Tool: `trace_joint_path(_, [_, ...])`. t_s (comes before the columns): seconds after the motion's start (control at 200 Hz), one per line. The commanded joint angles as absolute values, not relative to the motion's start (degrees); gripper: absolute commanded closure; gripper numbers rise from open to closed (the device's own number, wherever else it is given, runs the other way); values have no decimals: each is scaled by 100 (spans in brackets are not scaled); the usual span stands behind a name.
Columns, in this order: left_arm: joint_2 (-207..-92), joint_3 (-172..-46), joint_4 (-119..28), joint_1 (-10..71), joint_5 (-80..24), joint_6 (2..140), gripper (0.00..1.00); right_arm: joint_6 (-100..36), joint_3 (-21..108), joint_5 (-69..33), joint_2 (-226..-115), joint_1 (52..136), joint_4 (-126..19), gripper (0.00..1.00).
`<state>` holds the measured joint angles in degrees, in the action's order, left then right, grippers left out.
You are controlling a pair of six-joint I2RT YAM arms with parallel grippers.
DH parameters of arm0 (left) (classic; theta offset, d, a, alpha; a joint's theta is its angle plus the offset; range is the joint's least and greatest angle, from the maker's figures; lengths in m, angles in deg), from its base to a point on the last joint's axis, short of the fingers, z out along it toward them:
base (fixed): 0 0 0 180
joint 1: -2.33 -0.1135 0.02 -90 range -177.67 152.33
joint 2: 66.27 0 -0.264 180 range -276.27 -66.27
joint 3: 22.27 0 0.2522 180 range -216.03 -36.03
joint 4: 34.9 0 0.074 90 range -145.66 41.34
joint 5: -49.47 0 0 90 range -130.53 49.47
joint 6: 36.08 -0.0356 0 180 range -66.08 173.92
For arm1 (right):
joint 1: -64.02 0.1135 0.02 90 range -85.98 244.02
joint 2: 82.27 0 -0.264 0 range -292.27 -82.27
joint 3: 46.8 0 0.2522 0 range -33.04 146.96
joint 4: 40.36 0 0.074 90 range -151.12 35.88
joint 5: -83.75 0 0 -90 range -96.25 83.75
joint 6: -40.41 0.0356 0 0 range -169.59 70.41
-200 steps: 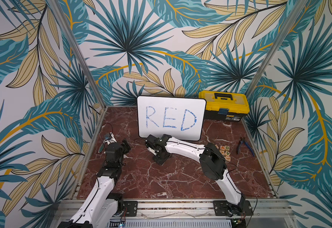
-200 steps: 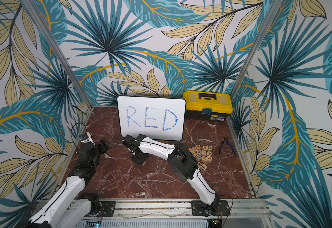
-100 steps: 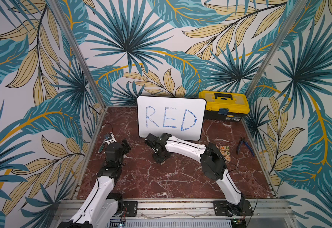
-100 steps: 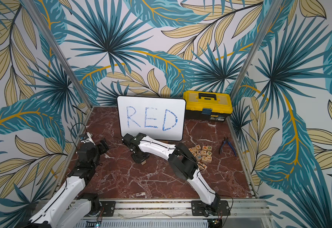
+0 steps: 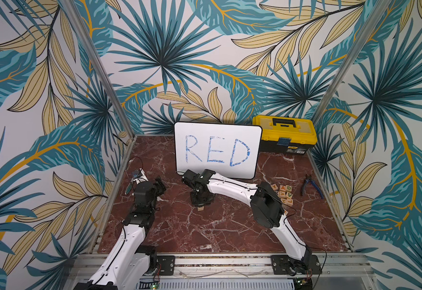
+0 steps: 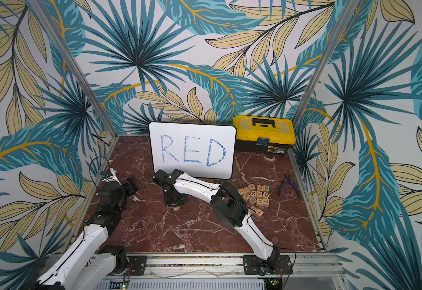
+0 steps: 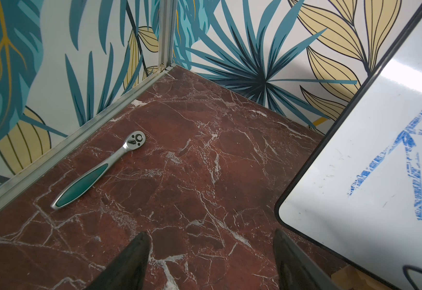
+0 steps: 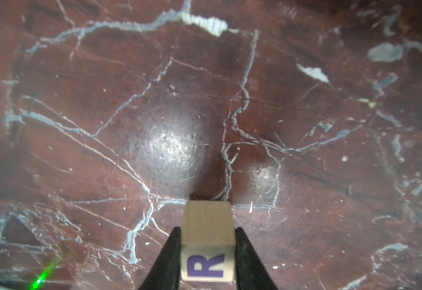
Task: Assemble the uppercase word "red" with letter blocks
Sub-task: Place the letter block at the center of the board.
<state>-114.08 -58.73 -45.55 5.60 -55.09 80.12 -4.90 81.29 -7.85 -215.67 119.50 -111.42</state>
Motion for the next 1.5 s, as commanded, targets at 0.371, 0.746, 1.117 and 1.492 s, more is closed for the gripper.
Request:
trace_joint_path(0.371, [-11357, -5756, -4604, 505, -5373, 8091, 22, 1725, 8425, -493, -21767, 11964, -11430, 64])
trace_joint_path(0.746, [-11294, -5729, -4608, 508, -5358, 8108, 22, 3322, 8419, -114, -21587, 11966, -11601, 67])
trace_joint_path(1.117, [-11337, -5763, -4608, 505, -5276, 7985, 23, 3171, 8355, -379, -21593, 11956, -11143, 43])
trace_joint_path(1.492, [-11222, -5985, -4930, 752, -5116, 7866, 25, 1218, 7454, -63, -20420, 11819, -10989, 40])
